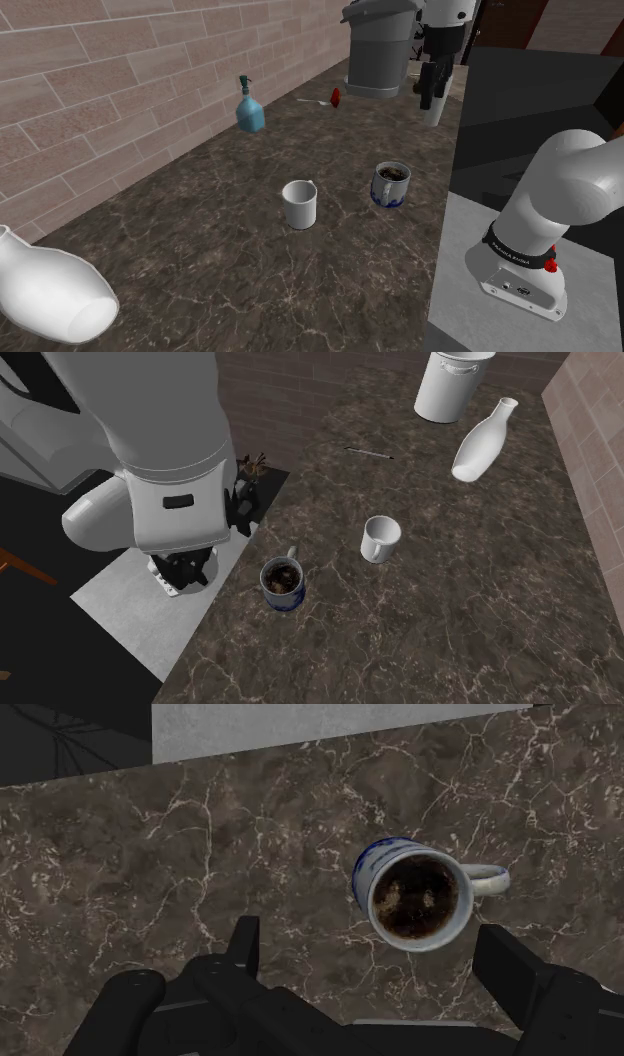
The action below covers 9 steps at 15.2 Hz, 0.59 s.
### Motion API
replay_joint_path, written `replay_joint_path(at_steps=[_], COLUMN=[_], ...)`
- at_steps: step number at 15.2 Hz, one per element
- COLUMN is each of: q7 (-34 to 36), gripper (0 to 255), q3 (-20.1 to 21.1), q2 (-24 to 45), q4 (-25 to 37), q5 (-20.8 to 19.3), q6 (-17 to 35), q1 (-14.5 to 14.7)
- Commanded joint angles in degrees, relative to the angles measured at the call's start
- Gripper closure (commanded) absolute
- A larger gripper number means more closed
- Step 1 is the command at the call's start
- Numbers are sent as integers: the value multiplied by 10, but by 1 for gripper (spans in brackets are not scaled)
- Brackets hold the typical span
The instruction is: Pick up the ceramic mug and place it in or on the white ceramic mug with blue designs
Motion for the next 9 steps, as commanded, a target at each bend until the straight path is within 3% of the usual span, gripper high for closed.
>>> replay_joint_path(at_steps=[1,9], q7=[0,99], gripper=[0,0], q3=[0,89], q2=[0,79], q4=[0,-7], q5=[0,57], q6=[0,92], q1=[0,37])
